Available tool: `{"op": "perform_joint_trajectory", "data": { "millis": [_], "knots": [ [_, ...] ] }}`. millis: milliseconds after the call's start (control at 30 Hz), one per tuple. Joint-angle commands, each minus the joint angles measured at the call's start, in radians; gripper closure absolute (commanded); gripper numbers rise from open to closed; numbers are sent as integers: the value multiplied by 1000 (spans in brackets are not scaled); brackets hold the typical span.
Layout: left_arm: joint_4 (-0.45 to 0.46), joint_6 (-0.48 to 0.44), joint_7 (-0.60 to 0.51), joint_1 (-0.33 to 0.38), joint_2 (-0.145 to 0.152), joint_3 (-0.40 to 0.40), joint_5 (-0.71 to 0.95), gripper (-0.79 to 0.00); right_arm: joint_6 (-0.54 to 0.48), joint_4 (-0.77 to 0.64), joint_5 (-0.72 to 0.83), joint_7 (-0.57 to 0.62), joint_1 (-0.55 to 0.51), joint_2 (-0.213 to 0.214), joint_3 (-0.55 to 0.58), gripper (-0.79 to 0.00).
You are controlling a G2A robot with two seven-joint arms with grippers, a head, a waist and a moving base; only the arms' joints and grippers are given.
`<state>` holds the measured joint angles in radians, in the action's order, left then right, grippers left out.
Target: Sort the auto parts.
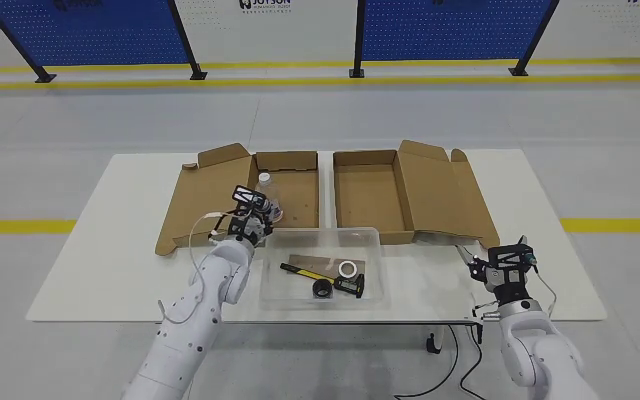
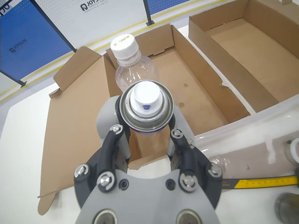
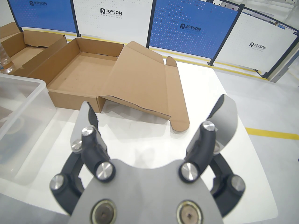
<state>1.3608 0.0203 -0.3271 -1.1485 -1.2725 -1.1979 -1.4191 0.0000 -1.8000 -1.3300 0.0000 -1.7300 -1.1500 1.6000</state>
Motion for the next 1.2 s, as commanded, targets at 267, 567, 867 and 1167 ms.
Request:
{"op": "perform_joint_trajectory", "data": {
  "millis": [267,567,867,1167],
  "knots": [
    [-93,9,-2,44,-11,22,-19,0,0,0,0,0,0,0,0,-785],
    [-152,-1,-4,62,-23,32,32,0,0,0,0,0,0,0,0,-785],
    [-199,3,1,78,-29,31,35,-145,0,0,0,0,0,0,0,-785],
    [-206,5,8,79,-32,25,38,-259,0,0,0,0,0,0,0,-785]
  ]
}}
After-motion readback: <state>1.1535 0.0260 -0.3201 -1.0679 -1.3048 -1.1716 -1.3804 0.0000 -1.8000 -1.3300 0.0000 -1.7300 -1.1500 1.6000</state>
